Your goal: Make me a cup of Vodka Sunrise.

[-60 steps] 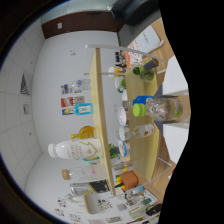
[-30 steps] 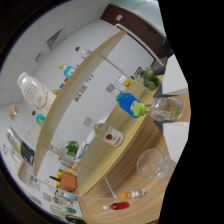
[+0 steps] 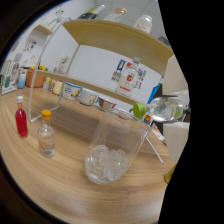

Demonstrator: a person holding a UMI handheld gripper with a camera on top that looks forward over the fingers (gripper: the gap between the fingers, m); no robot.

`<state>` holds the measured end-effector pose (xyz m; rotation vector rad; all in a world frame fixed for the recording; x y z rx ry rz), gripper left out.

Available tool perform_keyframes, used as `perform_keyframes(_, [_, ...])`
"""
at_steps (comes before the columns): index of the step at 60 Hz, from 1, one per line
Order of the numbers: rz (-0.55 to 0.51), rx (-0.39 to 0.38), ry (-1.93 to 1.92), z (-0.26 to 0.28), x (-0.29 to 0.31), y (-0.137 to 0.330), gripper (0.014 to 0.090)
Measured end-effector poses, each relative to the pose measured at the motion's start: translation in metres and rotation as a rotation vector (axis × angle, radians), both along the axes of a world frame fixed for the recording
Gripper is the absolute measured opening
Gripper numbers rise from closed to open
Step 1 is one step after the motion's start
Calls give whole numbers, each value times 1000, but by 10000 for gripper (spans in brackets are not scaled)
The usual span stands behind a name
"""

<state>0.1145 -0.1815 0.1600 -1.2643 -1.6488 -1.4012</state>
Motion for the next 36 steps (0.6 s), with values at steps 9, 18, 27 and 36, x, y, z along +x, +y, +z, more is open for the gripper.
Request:
perform_keyframes(9, [45,-9,-98,3,-9,-1,355])
perform_keyframes(18, [33,-4,-22,11,-9,-3,354])
perform_keyframes(27, [8,48,342,43,-16,-11,355])
perform_keyframes(36, [-10,77,857,74,-19,-21,357])
